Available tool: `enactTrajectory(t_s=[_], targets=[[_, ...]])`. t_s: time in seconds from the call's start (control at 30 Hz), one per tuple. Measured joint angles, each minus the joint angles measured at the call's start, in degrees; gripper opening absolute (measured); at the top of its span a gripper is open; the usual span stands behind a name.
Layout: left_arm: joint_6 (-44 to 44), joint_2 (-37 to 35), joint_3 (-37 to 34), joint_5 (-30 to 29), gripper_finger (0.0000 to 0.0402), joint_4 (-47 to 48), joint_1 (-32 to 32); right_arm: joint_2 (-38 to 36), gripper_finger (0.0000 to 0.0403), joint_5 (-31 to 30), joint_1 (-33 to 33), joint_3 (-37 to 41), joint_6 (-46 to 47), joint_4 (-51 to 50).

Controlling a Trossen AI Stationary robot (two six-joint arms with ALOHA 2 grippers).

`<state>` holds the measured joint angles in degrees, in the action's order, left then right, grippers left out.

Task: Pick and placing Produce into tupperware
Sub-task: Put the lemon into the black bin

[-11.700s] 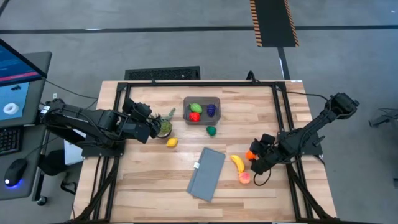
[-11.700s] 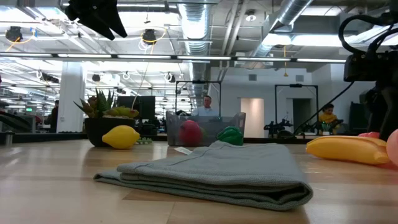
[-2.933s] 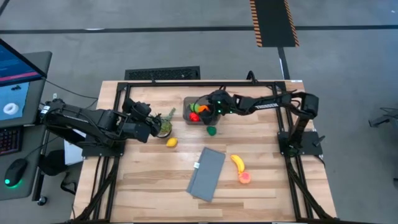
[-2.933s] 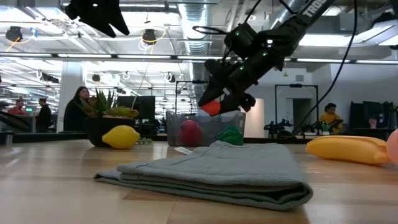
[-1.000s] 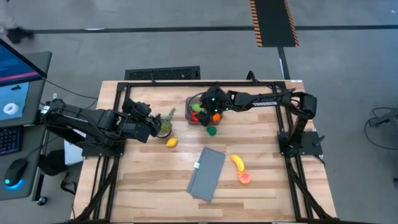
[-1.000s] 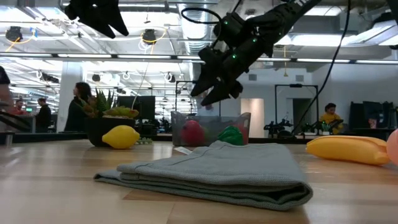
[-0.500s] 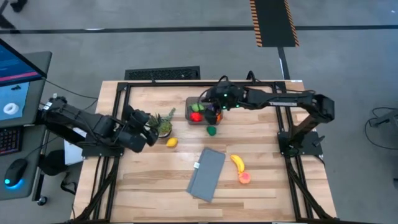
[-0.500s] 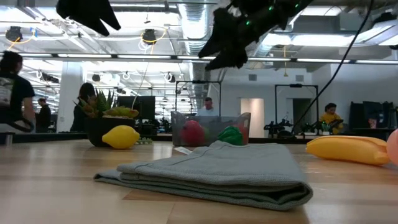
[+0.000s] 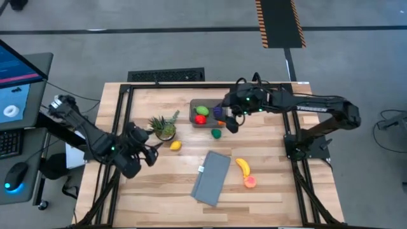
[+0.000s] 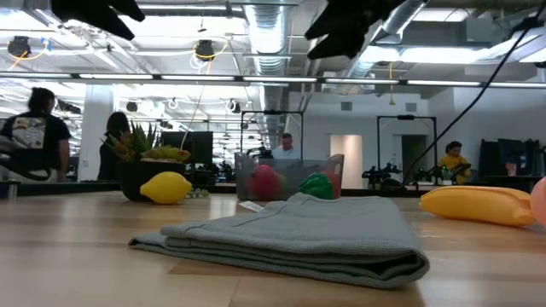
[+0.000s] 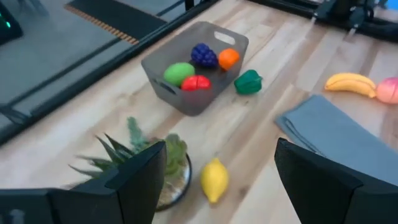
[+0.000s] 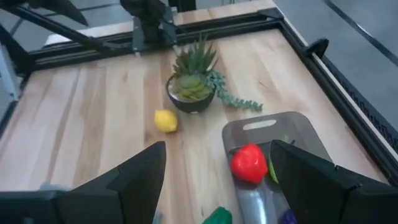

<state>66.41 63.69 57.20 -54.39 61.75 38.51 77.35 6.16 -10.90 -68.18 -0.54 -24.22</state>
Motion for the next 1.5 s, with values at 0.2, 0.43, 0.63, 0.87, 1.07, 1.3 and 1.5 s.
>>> enactTrajectory(t_s=[0.2,0.43,0.63,0.87,1.07,1.3,1.5], targets=[[7.4,0.1,-4.0,-1.6,0.0288,-3.1,3.3,-3.7,0.0311,0.0,1.7,0.0,0.0,-2.7],[8.4,0.5,-10.4,-1.7,0.0288,-13.0,4.7,-8.4,0.0311,-0.1,3.7,0.0,1.4,-2.7],[8.5,4.5,-14.2,0.2,0.0288,-19.4,5.8,-12.6,0.0311,-0.7,5.1,0.0,3.4,-2.9],[12.2,11.5,-14.9,2.4,0.0288,-20.6,6.2,-16.2,0.0311,-5.4,6.8,0.0,4.3,-4.9],[16.7,17.8,-14.9,4.0,0.0288,-20.6,6.3,-18.1,0.0311,-5.9,9.0,0.0,5.7,-3.5],[22.4,23.4,-14.9,2.9,0.0288,-20.6,6.3,-21.6,0.0311,-7.3,12.9,0.0,5.7,1.5],[27.4,26.5,-14.9,0.1,0.0288,-20.6,6.3,-23.6,0.0311,-11.2,14.6,0.0,6.8,0.2]])
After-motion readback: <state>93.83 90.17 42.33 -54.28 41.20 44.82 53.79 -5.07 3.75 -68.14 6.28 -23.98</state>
